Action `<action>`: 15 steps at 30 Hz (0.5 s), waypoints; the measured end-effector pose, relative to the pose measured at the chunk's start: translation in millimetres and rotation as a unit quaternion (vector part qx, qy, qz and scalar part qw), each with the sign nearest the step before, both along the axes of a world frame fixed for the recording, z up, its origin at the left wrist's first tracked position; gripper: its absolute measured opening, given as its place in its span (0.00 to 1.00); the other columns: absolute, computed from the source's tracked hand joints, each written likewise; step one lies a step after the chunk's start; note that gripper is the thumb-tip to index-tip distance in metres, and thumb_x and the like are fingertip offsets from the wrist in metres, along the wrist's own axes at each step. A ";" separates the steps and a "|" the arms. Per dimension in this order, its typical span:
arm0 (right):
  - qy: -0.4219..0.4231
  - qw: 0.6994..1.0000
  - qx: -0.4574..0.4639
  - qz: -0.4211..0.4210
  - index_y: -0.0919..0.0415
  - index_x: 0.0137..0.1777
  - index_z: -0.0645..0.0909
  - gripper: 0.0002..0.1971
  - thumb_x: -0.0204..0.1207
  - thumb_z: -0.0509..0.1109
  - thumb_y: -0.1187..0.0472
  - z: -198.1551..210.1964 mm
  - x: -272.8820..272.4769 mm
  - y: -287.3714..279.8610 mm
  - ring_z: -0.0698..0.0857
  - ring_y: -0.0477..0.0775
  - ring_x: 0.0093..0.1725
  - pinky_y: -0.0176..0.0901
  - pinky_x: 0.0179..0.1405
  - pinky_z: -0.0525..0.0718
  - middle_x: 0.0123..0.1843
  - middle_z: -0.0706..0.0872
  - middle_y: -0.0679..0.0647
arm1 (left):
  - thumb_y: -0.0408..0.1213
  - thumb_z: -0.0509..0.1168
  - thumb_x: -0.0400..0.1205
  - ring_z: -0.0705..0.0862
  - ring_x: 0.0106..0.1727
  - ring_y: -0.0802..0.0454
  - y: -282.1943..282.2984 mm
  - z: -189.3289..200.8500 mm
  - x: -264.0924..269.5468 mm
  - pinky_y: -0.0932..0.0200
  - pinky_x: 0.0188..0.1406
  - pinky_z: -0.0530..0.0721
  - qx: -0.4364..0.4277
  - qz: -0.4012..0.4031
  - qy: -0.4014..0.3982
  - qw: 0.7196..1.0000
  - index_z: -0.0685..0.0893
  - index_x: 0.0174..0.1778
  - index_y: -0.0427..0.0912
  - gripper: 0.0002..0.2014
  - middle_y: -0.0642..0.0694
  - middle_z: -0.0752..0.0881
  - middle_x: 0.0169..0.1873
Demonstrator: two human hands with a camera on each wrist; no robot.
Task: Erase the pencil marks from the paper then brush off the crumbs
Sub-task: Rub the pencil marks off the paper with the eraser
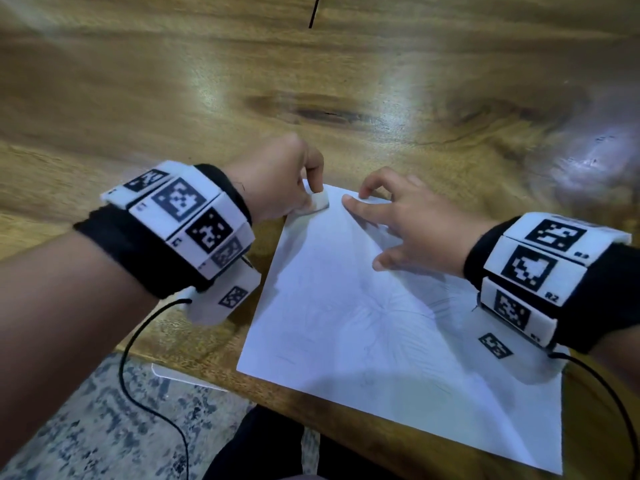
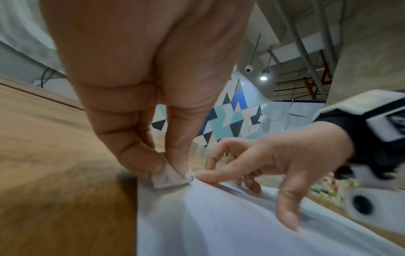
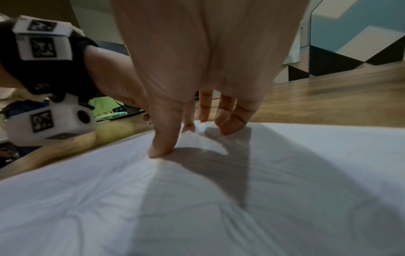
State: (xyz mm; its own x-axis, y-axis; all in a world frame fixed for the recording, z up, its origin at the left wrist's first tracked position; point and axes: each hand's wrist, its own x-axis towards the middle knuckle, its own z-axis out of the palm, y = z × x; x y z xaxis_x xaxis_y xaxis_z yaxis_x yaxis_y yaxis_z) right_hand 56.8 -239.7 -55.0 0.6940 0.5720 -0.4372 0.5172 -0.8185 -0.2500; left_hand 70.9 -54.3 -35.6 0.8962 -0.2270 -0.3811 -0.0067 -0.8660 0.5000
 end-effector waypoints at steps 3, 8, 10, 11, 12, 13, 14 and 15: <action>0.008 1.000 0.008 -0.008 0.42 0.79 0.56 0.42 0.68 0.75 0.50 0.1 -1.6 0.3 0.62 0.53 0.67 0.45 0.65 0.73 0.73 0.58 0.47 | 0.29 0.69 0.69 0.78 0.29 0.50 7.2 -3.0 -23.2 0.64 0.29 0.73 0.019 -0.044 -0.001 0.999 0.86 0.33 0.47 0.07 0.49 0.82 0.25; 0.017 1.000 0.001 -0.006 0.41 0.80 0.53 0.42 0.70 0.74 0.50 1.3 -1.5 0.7 0.61 0.53 0.67 0.48 0.67 0.74 0.73 0.56 0.46 | 0.32 0.73 0.69 0.80 0.26 0.63 13.9 -1.2 -27.2 0.70 0.27 0.75 0.020 -0.063 0.074 0.995 0.85 0.33 0.50 0.07 0.52 0.87 0.27; 0.017 1.000 0.001 -0.007 0.41 0.79 0.55 0.42 0.69 0.74 0.51 1.9 -1.3 1.1 0.61 0.54 0.67 0.48 0.67 0.74 0.73 0.56 0.46 | 0.32 0.72 0.71 0.80 0.28 0.56 5.4 -0.5 -11.8 0.64 0.25 0.75 0.006 -0.023 0.028 0.999 0.86 0.38 0.45 0.04 0.49 0.86 0.29; 0.016 1.000 0.001 -0.008 0.41 0.79 0.55 0.41 0.69 0.74 0.51 2.0 -1.2 1.2 0.61 0.54 0.67 0.48 0.67 0.74 0.73 0.56 0.46 | 0.32 0.71 0.71 0.79 0.28 0.55 1.8 -0.5 -6.3 0.63 0.25 0.73 0.008 -0.011 0.004 1.000 0.86 0.39 0.43 0.04 0.49 0.84 0.28; 0.017 1.000 0.000 -0.007 0.42 0.79 0.56 0.41 0.69 0.74 0.51 2.2 -1.3 1.0 0.61 0.53 0.68 0.48 0.67 0.74 0.73 0.56 0.46 | 0.32 0.70 0.71 0.78 0.28 0.55 -0.8 -1.2 -4.4 0.63 0.25 0.72 0.012 -0.008 -0.014 1.000 0.86 0.40 0.42 0.04 0.49 0.83 0.28; 0.017 1.000 -0.003 -0.005 0.42 0.79 0.56 0.41 0.69 0.74 0.51 2.2 -1.3 1.2 0.61 0.53 0.68 0.48 0.67 0.74 0.74 0.56 0.46 | 0.31 0.69 0.71 0.77 0.29 0.55 -0.7 -2.4 -6.5 0.64 0.25 0.71 0.014 -0.010 -0.027 0.999 0.86 0.40 0.41 0.04 0.48 0.84 0.28; 0.018 1.000 -0.004 -0.004 0.42 0.79 0.55 0.41 0.70 0.74 0.51 2.2 -1.3 1.2 0.61 0.53 0.68 0.48 0.67 0.74 0.74 0.55 0.46 | 0.31 0.69 0.71 0.77 0.29 0.55 2.4 -3.9 -12.0 0.66 0.26 0.71 0.015 -0.018 -0.028 0.999 0.86 0.38 0.41 0.03 0.47 0.84 0.28; 0.019 1.000 -0.003 -0.004 0.42 0.79 0.54 0.41 0.70 0.74 0.51 1.9 -1.3 1.1 0.61 0.53 0.68 0.48 0.67 0.74 0.74 0.55 0.46 | 0.31 0.70 0.70 0.77 0.28 0.58 7.2 -4.9 -19.6 0.69 0.26 0.71 0.016 -0.033 -0.016 0.999 0.86 0.35 0.43 0.03 0.47 0.84 0.27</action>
